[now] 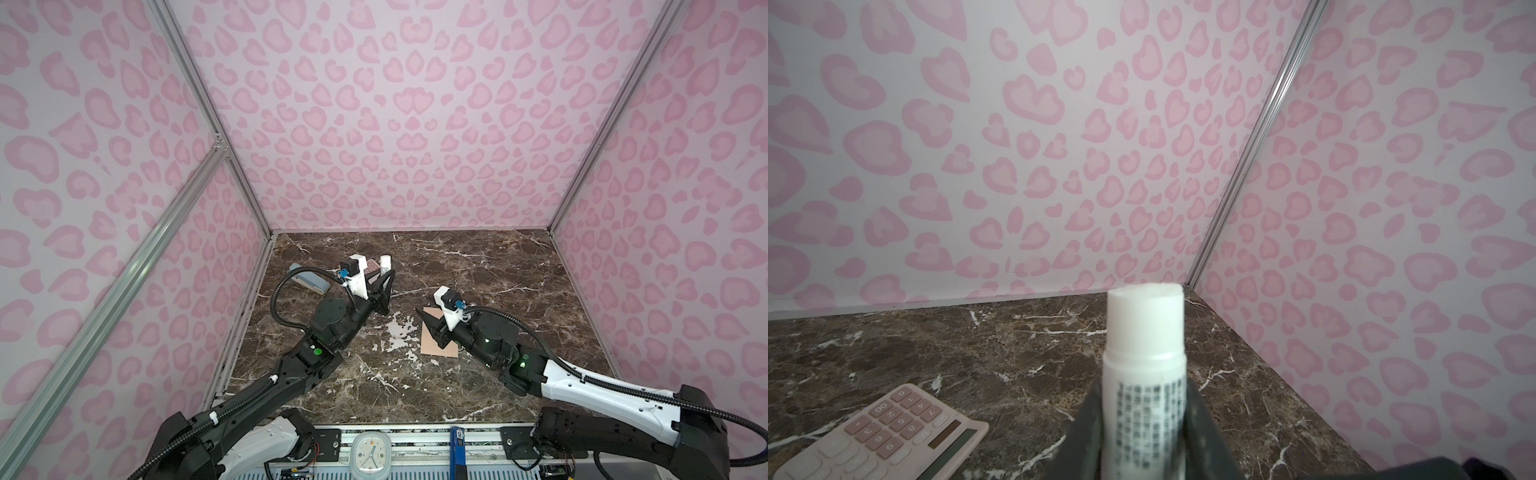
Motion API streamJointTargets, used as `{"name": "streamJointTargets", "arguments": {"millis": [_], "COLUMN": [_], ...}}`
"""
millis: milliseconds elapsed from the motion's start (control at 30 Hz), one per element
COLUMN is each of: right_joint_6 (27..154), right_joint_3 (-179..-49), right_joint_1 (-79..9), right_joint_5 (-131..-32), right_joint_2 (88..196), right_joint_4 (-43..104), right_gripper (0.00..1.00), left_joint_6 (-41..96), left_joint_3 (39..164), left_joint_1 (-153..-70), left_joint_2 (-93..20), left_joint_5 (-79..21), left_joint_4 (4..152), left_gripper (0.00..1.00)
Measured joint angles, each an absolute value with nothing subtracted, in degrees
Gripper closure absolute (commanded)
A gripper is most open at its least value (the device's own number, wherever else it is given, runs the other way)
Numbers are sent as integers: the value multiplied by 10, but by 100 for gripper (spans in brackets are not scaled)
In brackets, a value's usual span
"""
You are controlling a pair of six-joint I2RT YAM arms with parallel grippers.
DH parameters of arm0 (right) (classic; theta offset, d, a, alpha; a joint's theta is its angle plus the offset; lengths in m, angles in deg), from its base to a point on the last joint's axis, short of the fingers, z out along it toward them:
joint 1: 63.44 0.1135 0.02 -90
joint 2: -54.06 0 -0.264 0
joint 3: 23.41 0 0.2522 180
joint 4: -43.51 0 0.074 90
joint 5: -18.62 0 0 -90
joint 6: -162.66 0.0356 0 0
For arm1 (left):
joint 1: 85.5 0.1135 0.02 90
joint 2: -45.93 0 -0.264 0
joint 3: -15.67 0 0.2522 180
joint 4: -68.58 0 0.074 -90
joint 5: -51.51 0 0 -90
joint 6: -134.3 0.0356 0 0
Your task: Place the letter into the envelope and seal it
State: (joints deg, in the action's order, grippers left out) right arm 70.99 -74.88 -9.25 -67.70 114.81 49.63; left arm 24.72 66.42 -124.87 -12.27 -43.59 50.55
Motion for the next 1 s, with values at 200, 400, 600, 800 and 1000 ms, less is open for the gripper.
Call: {"name": "streamJointTargets", "arguments": {"millis": [200,400,600,800,1000], "right_joint_6": [743,834,937,1006,1025], "right_joint_3": [-746,-745,-751,-762,-774], "right_joint_1": [-163,-210,-223,-231,-231], "right_joint_5": [-832,-976,-1068,-1117,-1137], "right_joint_2": [1156,1200,1252,1286,1300], "right_joint_4": [511,606,726,814,843], "right_gripper": [55,55,55,60,65], "left_joint_6": [213,176,125,76,49], "left_joint_3": [660,660,648,647,648], "left_joint_1": [-1204,-1185,-1182,-1181,-1180], "left_joint_2": [-115,-136,-175,-211,-229], "left_joint_5": [-343,-207,-109,-56,-30], "left_joint_4": [502,435,326,231,184], "left_gripper": [96,96,96,96,96]}}
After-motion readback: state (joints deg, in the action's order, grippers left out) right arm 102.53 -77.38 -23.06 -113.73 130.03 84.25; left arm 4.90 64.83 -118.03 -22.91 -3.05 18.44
